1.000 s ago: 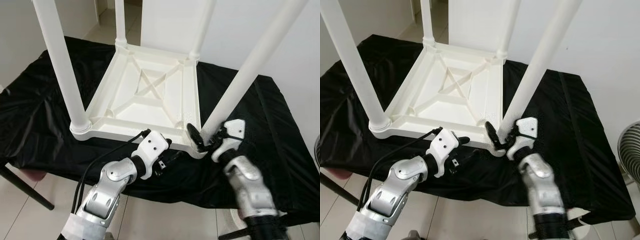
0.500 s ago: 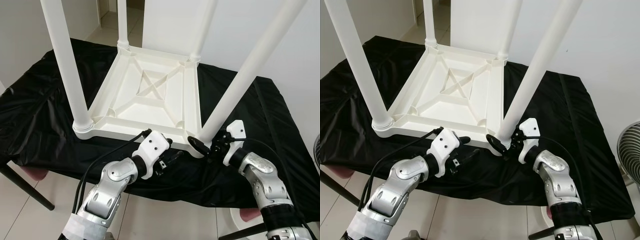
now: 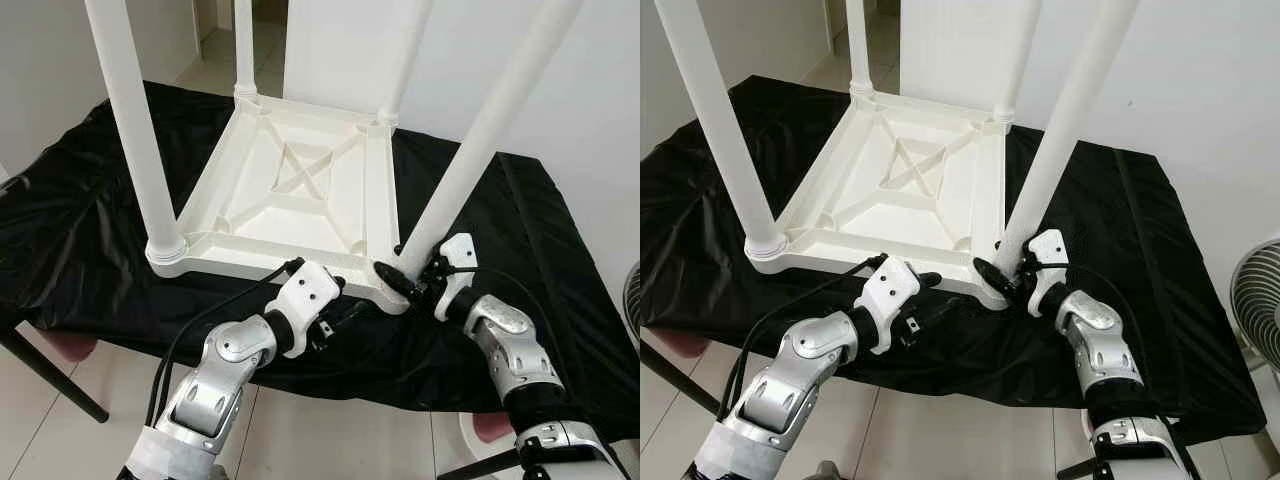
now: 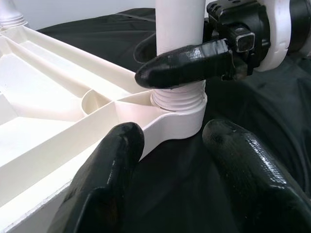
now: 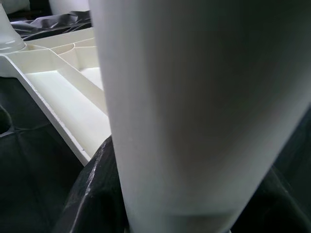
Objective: Building children table
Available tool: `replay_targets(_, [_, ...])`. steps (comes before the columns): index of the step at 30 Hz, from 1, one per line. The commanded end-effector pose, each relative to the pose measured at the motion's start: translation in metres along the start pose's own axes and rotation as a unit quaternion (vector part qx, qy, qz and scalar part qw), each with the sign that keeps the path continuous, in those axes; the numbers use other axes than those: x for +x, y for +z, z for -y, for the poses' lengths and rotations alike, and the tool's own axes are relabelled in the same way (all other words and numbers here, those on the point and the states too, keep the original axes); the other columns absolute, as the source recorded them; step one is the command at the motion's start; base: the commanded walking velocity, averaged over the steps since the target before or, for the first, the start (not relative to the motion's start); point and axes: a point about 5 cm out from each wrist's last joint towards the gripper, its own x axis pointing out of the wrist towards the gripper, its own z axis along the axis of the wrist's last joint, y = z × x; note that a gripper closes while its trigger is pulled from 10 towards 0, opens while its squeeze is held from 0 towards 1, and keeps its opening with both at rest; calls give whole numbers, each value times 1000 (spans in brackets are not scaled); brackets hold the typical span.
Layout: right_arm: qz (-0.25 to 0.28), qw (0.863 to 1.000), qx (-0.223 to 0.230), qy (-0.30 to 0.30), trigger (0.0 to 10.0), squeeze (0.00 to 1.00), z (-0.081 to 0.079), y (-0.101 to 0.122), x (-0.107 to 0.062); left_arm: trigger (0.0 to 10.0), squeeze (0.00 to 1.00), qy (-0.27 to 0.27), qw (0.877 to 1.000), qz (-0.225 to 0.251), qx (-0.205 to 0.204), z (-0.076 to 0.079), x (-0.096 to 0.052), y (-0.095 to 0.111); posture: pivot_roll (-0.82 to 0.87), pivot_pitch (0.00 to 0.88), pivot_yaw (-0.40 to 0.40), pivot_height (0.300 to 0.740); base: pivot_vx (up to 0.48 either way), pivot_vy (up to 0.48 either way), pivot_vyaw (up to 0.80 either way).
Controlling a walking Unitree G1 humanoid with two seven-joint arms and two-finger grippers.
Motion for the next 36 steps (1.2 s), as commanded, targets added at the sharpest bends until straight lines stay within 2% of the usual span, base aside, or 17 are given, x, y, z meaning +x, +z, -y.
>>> replay_targets(1, [-15,1000,5,0,0,0,0,-9,-2,10000,0,29,1000,-3,-5,0,0,-1,127,42,-92,740,0,0,0])
replay_targets(7, [-19,1000,9,-14,0,0,0,-14,-6,10000,0,29,1000,-2,-5,-1,0,0,117,56,-91,740,0,0,0])
replay_targets(8, [-20,1000,10,-20,4588,0,0,-14,-6,10000,0,30,1000,-2,-5,-1,1,0,115,57,-91,740,0,0,0])
replay_targets(11, [-23,999,10,-25,4588,0,-1,-16,-6,10000,0,30,1000,-2,-5,-2,1,0,115,58,-90,740,0,0,0])
replay_targets(12, [-25,999,7,-35,10000,0,-3,-16,-5,10000,0,30,1000,-1,-5,-2,1,1,112,63,-89,740,0,0,0])
replay_targets(14, [-36,997,0,-74,10000,0,-6,-17,-4,10000,0,31,1000,0,-5,-3,1,1,109,65,-86,740,0,0,0])
replay_targets(16, [-36,997,0,-74,10000,0,-6,-17,-4,10000,0,31,1000,0,-5,-3,1,1,109,65,-86,740,0,0,0])
replay_targets(17, [-42,995,-2,-95,10000,0,-8,-18,-3,10000,0,31,999,0,-6,-3,1,1,109,65,-86,740,0,0,0])
replay_targets(19, [-43,990,-11,-135,10000,0,-17,-17,0,10000,0,31,999,0,-5,-4,1,2,108,63,-79,740,0,0,0])
replay_targets(25, [-40,988,-9,-146,10000,0,-22,-17,1,10000,0,31,999,0,-4,-5,2,2,108,63,-79,740,0,0,0])
replay_targets(27, [-33,981,4,-189,10000,0,-30,-16,5,10000,0,30,1000,0,-3,-5,1,3,109,64,-67,740,0,0,0])
replay_targets(28, [-33,981,4,-189,10000,0,-30,-16,5,10000,0,30,1000,0,-3,-5,1,3,109,64,-67,740,0,0,0])
replay_targets(30, [-35,967,15,-252,10000,0,-37,-18,10,10000,0,26,1000,-1,-2,-6,1,3,109,65,-63,740,0,0,0])
replay_targets(33, [-37,960,21,-278,10000,0,-40,-19,12,10000,0,24,1000,-1,-1,-5,1,3,109,65,-62,740,0,0,0])
replay_targets(34, [-36,952,26,-304,10000,0,-43,-19,14,10000,0,22,1000,-2,-1,-5,1,3,111,65,-62,740,0,0,0])
replay_targets(35, [-36,952,26,-304,10000,0,-43,-19,14,10000,0,22,1000,-2,-1,-5,1,3,111,65,-62,740,0,0,0])
replay_targets(36, [-35,943,30,-330,10000,0,-50,-19,16,10000,0,22,1000,-2,-1,-5,2,3,112,65,-63,740,0,0,0])
